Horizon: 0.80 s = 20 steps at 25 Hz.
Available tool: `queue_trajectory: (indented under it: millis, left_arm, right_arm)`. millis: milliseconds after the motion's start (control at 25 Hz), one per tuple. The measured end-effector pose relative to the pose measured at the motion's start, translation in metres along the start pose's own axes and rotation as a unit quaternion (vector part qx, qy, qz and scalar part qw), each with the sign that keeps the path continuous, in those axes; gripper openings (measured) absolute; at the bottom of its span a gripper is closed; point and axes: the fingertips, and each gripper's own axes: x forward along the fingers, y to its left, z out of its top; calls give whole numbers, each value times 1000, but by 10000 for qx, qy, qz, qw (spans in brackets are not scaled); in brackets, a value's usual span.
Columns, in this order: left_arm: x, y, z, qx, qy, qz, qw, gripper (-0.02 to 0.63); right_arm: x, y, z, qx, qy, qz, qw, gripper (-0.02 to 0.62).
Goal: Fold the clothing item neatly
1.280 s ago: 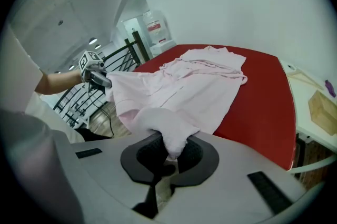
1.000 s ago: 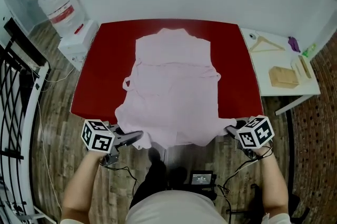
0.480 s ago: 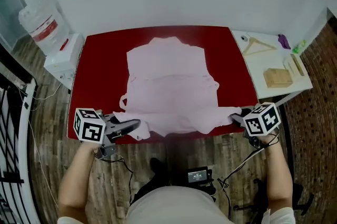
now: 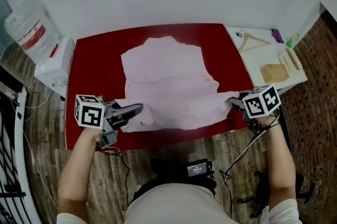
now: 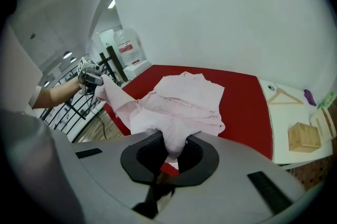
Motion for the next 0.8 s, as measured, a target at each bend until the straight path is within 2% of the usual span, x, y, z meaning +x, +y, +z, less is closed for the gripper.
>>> queue_trajectory:
  millis: [280,440,640,800]
  left_arm:
    - [6,26,37,-58,-129,17,9999,15]
    - [9,56,71,-123,-196,161,9996,15]
    - [10,66,77,-102,-241,383,9989,15]
    - [18,97,105,-234,-277,612,9975,15]
  right_arm:
    - [11,-24,47,-61,-82,-17,9999,23]
    - [29,-50,88,26,-124,264,9996,23]
    - [38,-62,98,-98,-179,467,9987,23]
    - [62,-88,128,-153,-160,794,9966,23]
